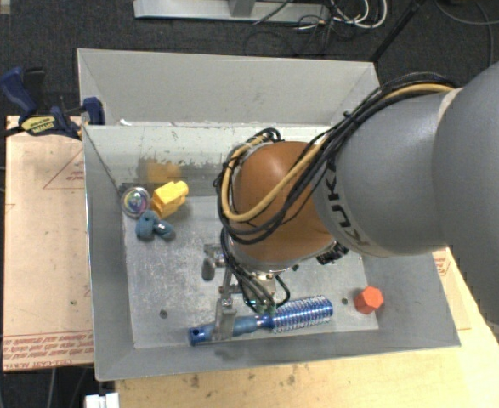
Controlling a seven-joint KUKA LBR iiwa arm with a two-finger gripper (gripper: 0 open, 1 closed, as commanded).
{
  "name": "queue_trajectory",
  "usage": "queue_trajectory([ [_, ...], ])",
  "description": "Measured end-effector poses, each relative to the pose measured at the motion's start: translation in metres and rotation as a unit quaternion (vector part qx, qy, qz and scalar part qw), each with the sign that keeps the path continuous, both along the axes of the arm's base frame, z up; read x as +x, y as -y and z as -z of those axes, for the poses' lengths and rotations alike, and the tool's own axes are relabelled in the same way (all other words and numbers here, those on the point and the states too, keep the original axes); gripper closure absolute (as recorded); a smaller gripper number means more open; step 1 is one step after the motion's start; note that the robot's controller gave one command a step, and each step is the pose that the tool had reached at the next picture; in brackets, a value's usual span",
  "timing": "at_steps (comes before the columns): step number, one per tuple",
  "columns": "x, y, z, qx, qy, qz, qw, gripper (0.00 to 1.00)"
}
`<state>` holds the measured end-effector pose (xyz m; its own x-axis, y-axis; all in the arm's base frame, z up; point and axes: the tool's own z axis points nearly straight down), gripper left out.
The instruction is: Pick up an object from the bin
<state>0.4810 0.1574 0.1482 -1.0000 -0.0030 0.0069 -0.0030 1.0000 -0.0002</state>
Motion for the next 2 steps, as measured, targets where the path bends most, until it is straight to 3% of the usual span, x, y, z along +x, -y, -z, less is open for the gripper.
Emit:
queue_trajectory([
  [1, 0.0036, 0.0156, 0.0778, 0.002, 0.0121, -0.058, 0.9983, 0.0],
  [2, -0.0009, 0.0153, 0.0781, 0.001, 0.004, -0.059, 0.9982, 1.0],
])
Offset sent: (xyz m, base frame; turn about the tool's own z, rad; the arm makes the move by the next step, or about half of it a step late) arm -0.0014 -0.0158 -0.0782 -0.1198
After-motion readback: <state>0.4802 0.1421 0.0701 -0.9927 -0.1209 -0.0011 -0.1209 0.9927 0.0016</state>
